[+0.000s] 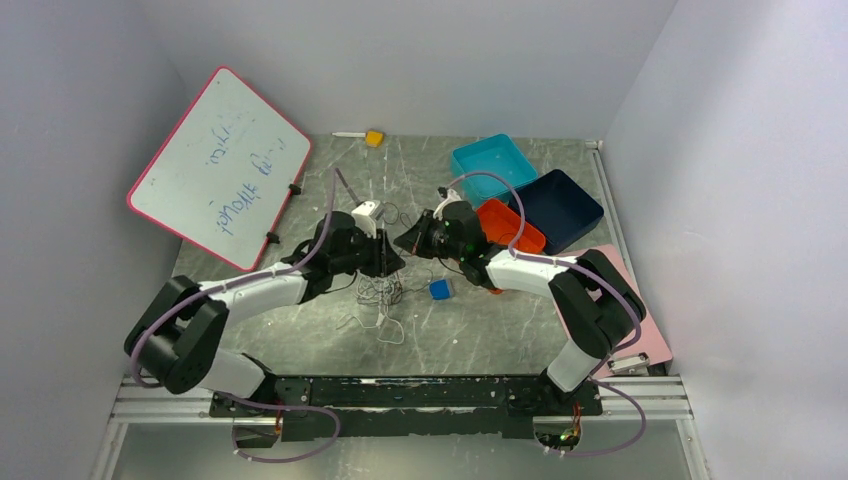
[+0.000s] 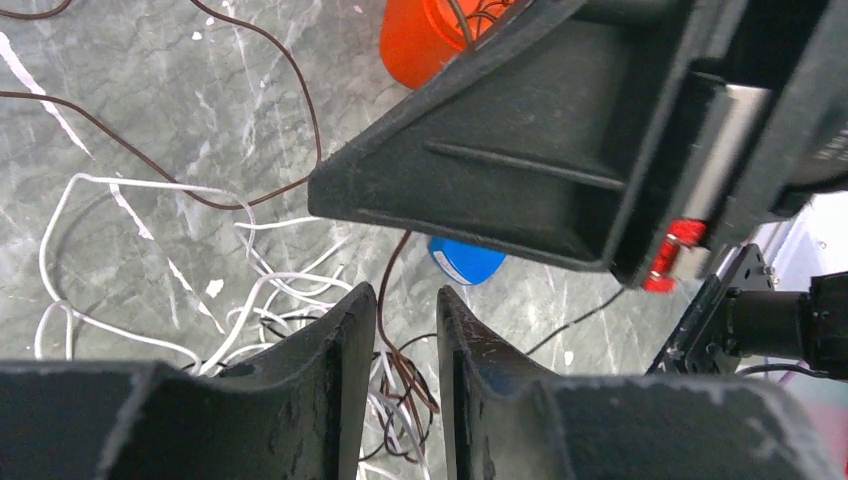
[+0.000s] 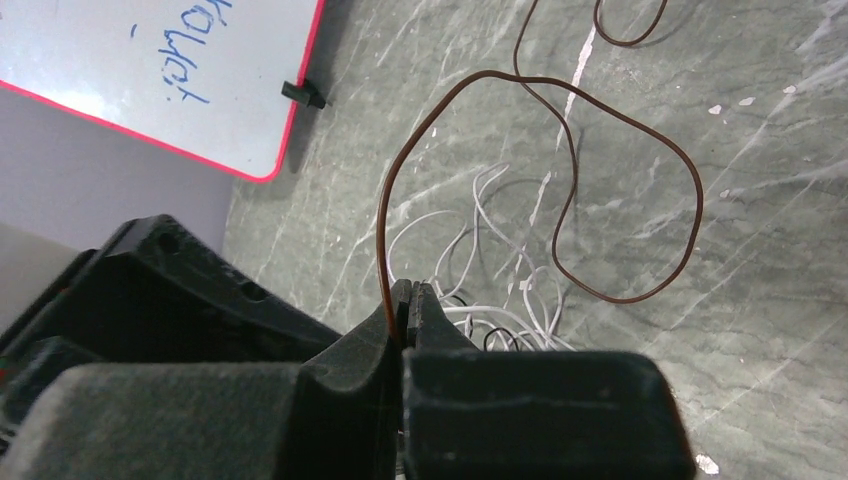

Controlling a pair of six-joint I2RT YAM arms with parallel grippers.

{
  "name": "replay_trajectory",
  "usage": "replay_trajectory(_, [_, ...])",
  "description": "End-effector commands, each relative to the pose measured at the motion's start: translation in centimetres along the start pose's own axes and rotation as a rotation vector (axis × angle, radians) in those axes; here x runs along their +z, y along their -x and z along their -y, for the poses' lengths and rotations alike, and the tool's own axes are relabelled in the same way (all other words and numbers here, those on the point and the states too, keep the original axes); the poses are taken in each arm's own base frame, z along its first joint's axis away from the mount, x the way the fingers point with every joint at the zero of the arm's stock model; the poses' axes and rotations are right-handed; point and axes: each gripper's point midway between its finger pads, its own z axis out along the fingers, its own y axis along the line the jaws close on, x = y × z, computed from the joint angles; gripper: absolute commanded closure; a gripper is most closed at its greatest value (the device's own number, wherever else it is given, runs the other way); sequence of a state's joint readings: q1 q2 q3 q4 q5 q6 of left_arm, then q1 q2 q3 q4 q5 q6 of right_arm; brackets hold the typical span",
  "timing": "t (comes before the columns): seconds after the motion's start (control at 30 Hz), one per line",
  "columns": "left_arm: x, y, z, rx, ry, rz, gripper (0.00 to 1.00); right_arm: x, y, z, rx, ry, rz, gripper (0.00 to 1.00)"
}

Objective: Untangle the cables

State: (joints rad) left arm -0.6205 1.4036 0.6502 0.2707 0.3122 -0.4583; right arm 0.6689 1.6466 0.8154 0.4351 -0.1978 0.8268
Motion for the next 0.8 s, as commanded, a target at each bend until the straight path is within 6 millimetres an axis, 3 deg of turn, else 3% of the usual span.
replay_trajectory(0.0, [1.4,1.9,0.3,0.056,0.005,0.057,0.66,-0.3,1.0,-1.5,0.004,0.041,0.011,1.00])
replay_trajectory(0.43, [2.9,-0.5,-1.6,0.044,0.071,0.001,0.73,-1.2,1.8,-2.9,0.007,0.076,0.032,1.00])
replay_trajectory(0.6, [3.0,-2.9,-1.7,0.031,0.077,-0.042,0.77,-2.1,3.5,-3.9,-0.003,0.076,0.088,1.00])
replay_trajectory(0.77, [2.5,-5.5,-2.1,0.018,0.095,-0.078,0.77,-3.6,6.5,-5.6,-0.014,0.102,0.165,1.00])
